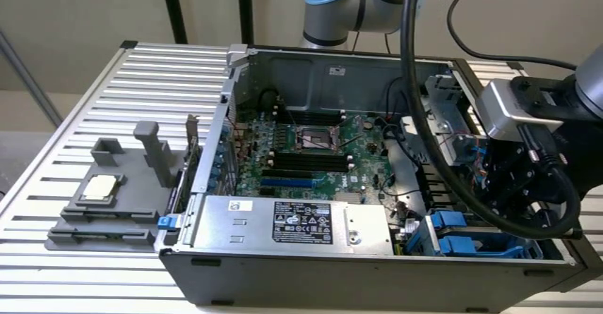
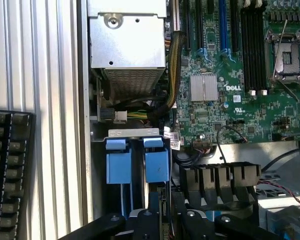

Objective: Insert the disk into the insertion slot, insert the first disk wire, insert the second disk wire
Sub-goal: 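Insert the first disk wire, then insert the second disk wire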

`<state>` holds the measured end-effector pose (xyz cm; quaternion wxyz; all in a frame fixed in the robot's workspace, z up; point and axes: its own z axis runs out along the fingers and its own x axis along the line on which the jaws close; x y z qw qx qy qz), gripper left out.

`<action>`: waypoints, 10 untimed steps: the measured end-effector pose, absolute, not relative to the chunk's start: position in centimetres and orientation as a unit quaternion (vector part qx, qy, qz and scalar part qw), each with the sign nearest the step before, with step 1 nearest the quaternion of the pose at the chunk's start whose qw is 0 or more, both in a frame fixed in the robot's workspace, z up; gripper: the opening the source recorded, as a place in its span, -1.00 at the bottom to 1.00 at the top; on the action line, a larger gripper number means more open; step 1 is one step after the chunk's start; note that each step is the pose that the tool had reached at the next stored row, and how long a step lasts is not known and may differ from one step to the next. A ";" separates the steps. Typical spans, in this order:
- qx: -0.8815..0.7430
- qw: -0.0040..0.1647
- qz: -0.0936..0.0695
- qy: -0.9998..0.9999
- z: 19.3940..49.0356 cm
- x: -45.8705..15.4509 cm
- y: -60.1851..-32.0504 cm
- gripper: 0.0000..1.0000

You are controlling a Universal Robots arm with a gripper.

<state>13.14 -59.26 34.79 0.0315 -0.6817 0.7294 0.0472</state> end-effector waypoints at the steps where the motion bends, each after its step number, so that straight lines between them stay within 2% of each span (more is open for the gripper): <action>1: -0.682 0.031 0.047 0.729 34.8 13.1 -59.3 -0.51; 10: -0.682 0.031 0.047 0.729 34.8 13.1 -59.3 -0.51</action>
